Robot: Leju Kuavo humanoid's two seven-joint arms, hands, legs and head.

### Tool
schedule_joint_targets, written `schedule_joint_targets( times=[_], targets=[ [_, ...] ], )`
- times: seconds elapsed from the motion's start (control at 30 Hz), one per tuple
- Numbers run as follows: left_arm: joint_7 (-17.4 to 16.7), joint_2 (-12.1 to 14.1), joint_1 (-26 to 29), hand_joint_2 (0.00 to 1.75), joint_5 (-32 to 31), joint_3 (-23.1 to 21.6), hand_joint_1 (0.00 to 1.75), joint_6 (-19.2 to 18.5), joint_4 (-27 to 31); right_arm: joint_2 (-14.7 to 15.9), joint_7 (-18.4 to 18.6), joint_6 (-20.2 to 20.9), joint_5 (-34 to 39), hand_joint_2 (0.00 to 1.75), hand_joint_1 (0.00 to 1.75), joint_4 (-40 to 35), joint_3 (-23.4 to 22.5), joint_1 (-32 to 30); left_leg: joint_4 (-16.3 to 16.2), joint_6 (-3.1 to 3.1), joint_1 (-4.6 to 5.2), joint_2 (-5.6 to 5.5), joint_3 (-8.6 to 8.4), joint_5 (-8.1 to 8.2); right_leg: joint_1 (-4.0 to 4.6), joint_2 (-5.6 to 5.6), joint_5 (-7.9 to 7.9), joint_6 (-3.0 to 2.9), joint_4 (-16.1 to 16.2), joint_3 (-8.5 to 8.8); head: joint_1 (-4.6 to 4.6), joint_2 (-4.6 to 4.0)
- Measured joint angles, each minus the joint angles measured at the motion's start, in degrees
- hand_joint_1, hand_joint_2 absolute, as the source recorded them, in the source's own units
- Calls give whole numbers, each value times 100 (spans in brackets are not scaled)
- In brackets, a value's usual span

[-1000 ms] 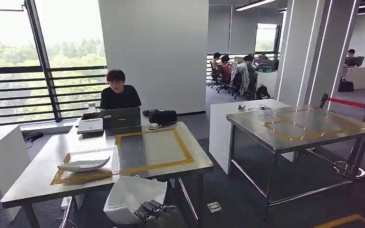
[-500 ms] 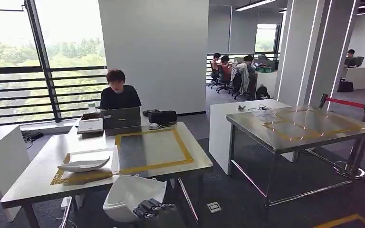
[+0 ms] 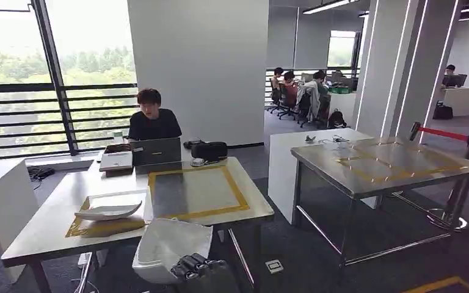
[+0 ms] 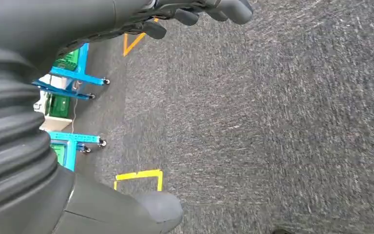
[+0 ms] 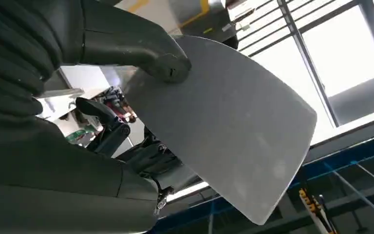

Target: Take the parts from the cabinet and place them on the table.

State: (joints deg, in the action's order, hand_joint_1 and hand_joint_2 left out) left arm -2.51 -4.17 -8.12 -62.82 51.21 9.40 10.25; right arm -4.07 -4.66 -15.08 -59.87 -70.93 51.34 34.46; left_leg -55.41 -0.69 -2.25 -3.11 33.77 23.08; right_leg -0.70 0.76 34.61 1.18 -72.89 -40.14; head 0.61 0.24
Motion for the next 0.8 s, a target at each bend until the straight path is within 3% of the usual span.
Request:
schedule_joint_targets(
  times=[0.03, 0.07, 0.1, 0.17, 0.2, 0.23, 0.33, 0.37, 0.4, 0.43, 0.5, 0.53, 0.57, 0.6, 0.67, 0.7, 0.77, 0.8],
  targets=[
    [0, 0, 1, 175, 0, 0, 0, -2, 0, 7, 0, 0, 0, 175, 175, 2, 0, -12, -23, -29, -18, -1, 28, 0, -37, -4, 31, 39, -209, -102, 0, 0],
    [2, 0, 1, 175, -2, 0, 0, -22, 0, 16, 0, 0, 0, 175, 175, 0, 0, -23, -54, -64, -48, -10, 55, 6, -77, -12, -88, 79, -109, -50, 0, 0],
    [2, -2, 1, 175, -2, 0, 0, -35, -2, 20, 0, 0, 0, 175, 175, 0, 0, -27, -93, -111, -87, -29, 80, 16, -113, -13, -288, 119, 233, 134, 0, 0],
    [0, -11, -1, 175, -2, 0, 0, -37, 0, 29, 0, -2, -2, 175, 175, 0, 0, -23, -243, -240, -169, -79, 160, 70, -212, 39, -689, 227, 1317, 737, 18, 0],
    [0, 33, 3, 175, -4, 0, 0, -37, 11, 35, 4, -4, -4, 175, 175, 0, 2, -33, -276, -314, -148, -103, 196, 84, -143, 152, -592, 226, 1238, 669, 39, 0],
    [0, 17, -3, 175, -4, 0, 0, -37, 11, 40, 0, -13, -11, 175, 175, -9, 2, -43, -336, -371, -144, -109, 219, 114, -148, 144, -630, 91, 1277, 657, 50, 0],
    [-2, 2, 12, 175, -4, 0, 0, -44, 2, 46, 11, -17, -11, 175, 175, -9, 2, -51, -204, -503, -176, -151, 242, 32, -117, 76, -657, -86, 1232, 619, 13, 0],
    [-2, -2, 12, 175, -4, 0, 0, -44, 0, 46, 11, -15, -11, 175, 175, -15, 2, -49, -239, -513, -189, -87, 235, 51, -135, 21, -690, -159, 1268, 627, -2, 0],
    [-4, 0, 5, 175, -4, 0, 0, -44, 0, 46, 28, -17, -15, 175, 175, -24, 2, -49, -450, -468, -149, 116, 322, 214, -116, -1, -695, -200, 1273, 628, -11, 0],
    [-4, 0, -2, 175, -4, 0, 0, -44, 2, 46, 48, -15, -20, 175, 175, -28, 2, -49, -808, -443, -117, 216, 481, 448, -98, -38, -700, -231, 1273, 622, -22, 0],
    [-2, 0, -4, 175, -4, 0, 0, -44, 2, 53, 81, -4, -46, 175, 175, -28, 2, -69, -1791, -410, -66, 262, 897, 912, -44, -122, -696, -265, 1271, 611, -26, 0],
    [-2, 0, 2, 175, -4, 0, 0, -44, 0, 53, 105, 9, -46, 175, 175, -28, 2, -84, -2110, -383, -46, 262, 1019, 1004, -16, -155, -697, -276, 1270, 608, -26, 0],
    [-2, 0, 9, 175, -4, 0, 0, -44, 0, 53, 114, 18, -46, 175, 175, -28, 2, -95, -2117, -354, -24, 262, 997, 960, 4, -177, -695, -279, 1269, 609, -26, 0],
    [-2, 0, 11, 175, -4, 0, 0, -44, 0, 53, 120, 20, -44, 175, 175, -28, 2, -98, -1856, -310, 0, 263, 836, 804, 17, -196, -695, -280, 1267, 609, -28, 0],
    [0, 4, 5, 175, -4, 0, 0, -44, 2, 53, 120, 22, -42, 175, 175, -35, 2, -95, -826, -213, 48, 301, 245, 374, 30, -226, -691, -275, 1262, 624, -28, 0],
    [0, 7, 1, 175, -4, 0, 0, -44, 2, 51, 120, 22, -42, 175, 175, -42, 2, -95, -462, -175, 78, 379, 70, 415, 37, -241, -683, -259, 1258, 625, -28, 0],
    [0, 0, 0, 175, -4, 0, 0, -44, 2, 53, 120, 24, -42, 175, 175, -50, 2, -92, -416, -187, 90, 350, 32, 346, 96, -236, -668, -229, 1232, 604, -24, 0],
    [0, -13, 4, 175, -4, 0, 0, -44, 0, 53, 120, 22, -42, 175, 175, -52, 2, -95, -419, -210, 90, 339, 38, 338, 95, -233, -697, -338, 1253, 606, -15, 0]
  ],
)
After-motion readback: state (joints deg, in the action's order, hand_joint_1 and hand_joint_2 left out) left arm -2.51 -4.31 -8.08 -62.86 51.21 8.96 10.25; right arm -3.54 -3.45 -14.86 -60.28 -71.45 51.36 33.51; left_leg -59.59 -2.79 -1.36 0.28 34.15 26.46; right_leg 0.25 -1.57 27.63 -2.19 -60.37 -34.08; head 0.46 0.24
